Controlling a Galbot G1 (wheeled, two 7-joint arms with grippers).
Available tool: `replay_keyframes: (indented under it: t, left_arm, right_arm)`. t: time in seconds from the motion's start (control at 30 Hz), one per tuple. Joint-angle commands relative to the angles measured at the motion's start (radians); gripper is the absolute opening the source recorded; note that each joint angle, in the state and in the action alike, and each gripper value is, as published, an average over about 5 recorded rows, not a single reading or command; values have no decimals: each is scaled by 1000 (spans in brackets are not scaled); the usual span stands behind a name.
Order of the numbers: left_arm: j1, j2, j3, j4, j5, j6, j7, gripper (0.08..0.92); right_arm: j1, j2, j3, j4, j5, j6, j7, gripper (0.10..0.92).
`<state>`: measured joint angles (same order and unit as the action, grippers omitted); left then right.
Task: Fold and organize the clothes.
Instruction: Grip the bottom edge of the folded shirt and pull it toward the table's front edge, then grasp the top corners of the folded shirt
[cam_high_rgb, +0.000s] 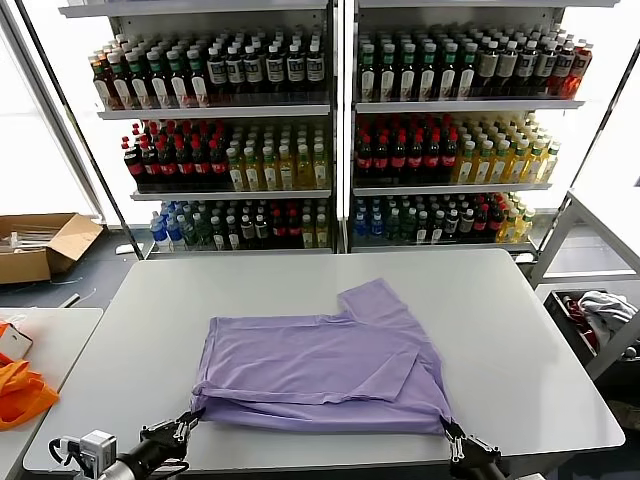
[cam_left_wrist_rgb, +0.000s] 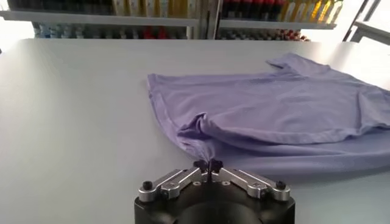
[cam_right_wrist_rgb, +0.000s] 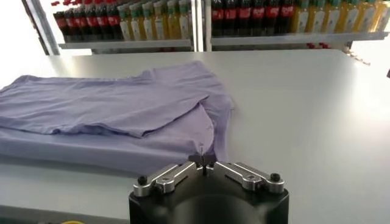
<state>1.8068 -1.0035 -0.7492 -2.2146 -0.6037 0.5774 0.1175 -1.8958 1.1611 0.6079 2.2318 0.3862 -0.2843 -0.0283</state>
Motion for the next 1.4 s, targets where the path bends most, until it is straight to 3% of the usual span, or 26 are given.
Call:
replay_keyframes:
  t: [0.03, 0.23, 0.37, 0.77, 0.93, 1.13, 1.4]
  left_arm:
    - [113, 3, -60, -71, 140, -1, 24, 135]
    - [81, 28, -135, -88, 122, -1, 32, 297]
    - [-29, 56, -155, -53, 73, -4, 70, 436]
    - [-267, 178, 30, 47, -30, -12, 154, 781]
    - [-420, 217, 166, 176, -58, -15, 191, 821]
    - [-582, 237, 258, 317, -88, -19, 215, 823]
    - [-703, 242, 365, 454, -87, -30, 233, 823]
  right_arm:
    - [-65, 37, 26, 45, -19, 16, -44, 127]
    - [9, 2, 121, 54, -12, 68, -136, 285]
    - [133, -65, 209, 19, 26, 79, -172, 398]
    - [569, -266, 108, -212, 131, 7, -285, 735]
    - [767, -329, -51, -374, 175, -26, -318, 818]
    - [986, -354, -229, -518, 184, -96, -498, 823]
    - [1210, -260, -403, -780, 142, -133, -536, 823]
